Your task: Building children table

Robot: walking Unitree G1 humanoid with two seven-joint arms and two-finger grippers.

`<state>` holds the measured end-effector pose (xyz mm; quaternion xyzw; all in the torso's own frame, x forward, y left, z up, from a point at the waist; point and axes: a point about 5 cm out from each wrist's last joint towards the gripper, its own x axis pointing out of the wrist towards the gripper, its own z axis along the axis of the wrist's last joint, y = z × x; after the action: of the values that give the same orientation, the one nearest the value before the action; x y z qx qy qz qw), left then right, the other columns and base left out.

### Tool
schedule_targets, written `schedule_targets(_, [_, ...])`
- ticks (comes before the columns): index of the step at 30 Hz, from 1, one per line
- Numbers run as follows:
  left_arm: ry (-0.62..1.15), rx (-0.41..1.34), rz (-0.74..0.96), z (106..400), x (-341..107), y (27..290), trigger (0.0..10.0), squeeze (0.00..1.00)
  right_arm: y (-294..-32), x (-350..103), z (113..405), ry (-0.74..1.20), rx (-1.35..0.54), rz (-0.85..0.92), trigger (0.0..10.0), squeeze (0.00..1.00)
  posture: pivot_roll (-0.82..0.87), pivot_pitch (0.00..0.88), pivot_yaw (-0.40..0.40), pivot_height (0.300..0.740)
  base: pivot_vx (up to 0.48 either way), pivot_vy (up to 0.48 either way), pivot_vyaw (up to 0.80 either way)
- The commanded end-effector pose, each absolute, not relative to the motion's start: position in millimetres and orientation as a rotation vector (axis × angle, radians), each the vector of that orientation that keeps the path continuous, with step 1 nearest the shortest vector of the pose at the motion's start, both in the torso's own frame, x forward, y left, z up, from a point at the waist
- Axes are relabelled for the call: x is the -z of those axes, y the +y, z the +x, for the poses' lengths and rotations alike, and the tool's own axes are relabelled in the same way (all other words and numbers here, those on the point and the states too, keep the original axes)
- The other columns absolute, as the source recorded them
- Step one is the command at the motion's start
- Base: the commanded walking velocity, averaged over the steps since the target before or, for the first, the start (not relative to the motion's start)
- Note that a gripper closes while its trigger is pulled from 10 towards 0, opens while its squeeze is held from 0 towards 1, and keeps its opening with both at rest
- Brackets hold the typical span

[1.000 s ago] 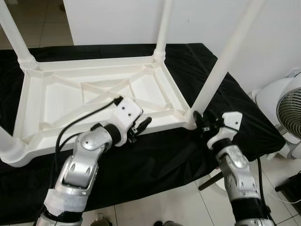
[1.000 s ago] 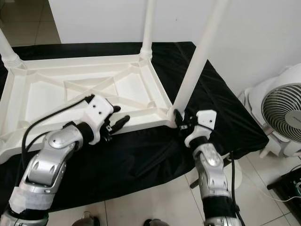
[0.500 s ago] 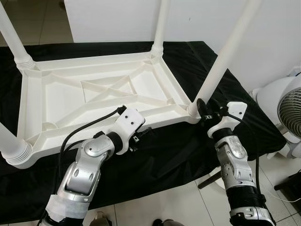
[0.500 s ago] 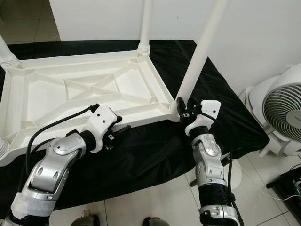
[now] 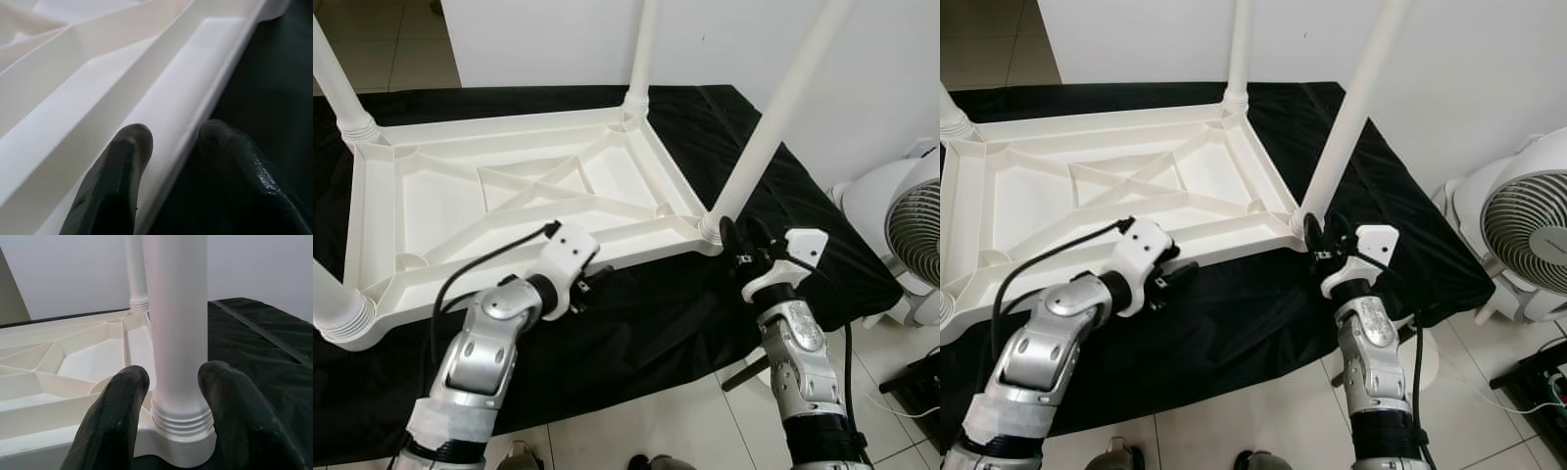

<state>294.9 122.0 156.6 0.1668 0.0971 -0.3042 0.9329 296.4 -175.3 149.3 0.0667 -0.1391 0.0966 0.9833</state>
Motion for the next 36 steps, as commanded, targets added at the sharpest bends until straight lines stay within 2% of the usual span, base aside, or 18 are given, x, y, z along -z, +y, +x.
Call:
schedule_targets(1, [0.196, 0.398, 0.357, 302, -154, 133, 10.0, 0.00, -176, -149, 295, -0.273, -0.202, 0.127, 10.0, 0.00, 0.07, 0.094, -0.091, 0.740, 0.000, 0.000, 0.00])
schedule_targets(16, [0.320, 0.234, 0.431, 317, -135, 154, 10.0, 0.00, -166, -154, 297, -0.283, -0.235, 0.127, 10.0, 0.00, 0.07, 0.076, -0.065, 0.740, 0.000, 0.000, 0.00])
schedule_targets(17, [0.315, 0.214, 0.419, 318, -136, 155, 8.3, 0.00, -166, -154, 297, -0.283, -0.228, 0.129, 10.0, 0.00, 0.07, 0.076, -0.064, 0.740, 0.000, 0.000, 0.00])
schedule_targets(18, [0.315, 0.214, 0.419, 318, -136, 155, 8.3, 0.00, -166, -154, 297, -0.283, -0.228, 0.129, 10.0, 0.00, 0.07, 0.076, -0.064, 0.740, 0.000, 0.000, 0.00])
schedule_targets(19, [0.315, 0.194, 0.418, 319, -136, 156, 4.6, 0.00, -166, -154, 297, -0.283, -0.224, 0.131, 10.0, 0.00, 0.07, 0.078, -0.063, 0.740, 0.000, 0.000, 0.00])
schedule_targets(20, [0.315, 0.194, 0.418, 319, -136, 156, 4.6, 0.00, -166, -154, 297, -0.283, -0.224, 0.131, 10.0, 0.00, 0.07, 0.078, -0.063, 0.740, 0.000, 0.000, 0.00])
schedule_targets(21, [0.314, 0.156, 0.399, 321, -136, 158, 0.5, 0.00, -166, -154, 297, -0.282, -0.218, 0.135, 10.0, 0.00, 0.07, 0.077, -0.062, 0.740, 0.000, 0.000, 0.00])
schedule_targets(22, [0.314, 0.156, 0.399, 321, -136, 158, 0.5, 0.00, -166, -154, 297, -0.282, -0.218, 0.135, 10.0, 0.00, 0.07, 0.077, -0.062, 0.740, 0.000, 0.000, 0.00])
schedule_targets(23, [0.312, 0.108, 0.377, 322, -137, 160, 0.0, 0.00, -166, -154, 297, -0.283, -0.210, 0.137, 10.0, 0.00, 0.08, 0.079, -0.064, 0.740, 0.000, 0.000, 0.00])
schedule_targets(30, [0.286, 0.073, 0.348, 325, -139, 155, 0.0, 0.00, -165, -155, 298, -0.285, -0.199, 0.141, 10.0, 0.00, 0.07, 0.079, -0.066, 0.740, 0.000, 0.000, 0.00])
schedule_targets(36, [0.243, 0.101, 0.327, 329, -143, 137, 0.0, 0.00, -162, -156, 300, -0.285, -0.198, 0.144, 10.0, 0.00, 0.07, 0.079, -0.072, 0.740, 0.000, 0.000, 0.00])
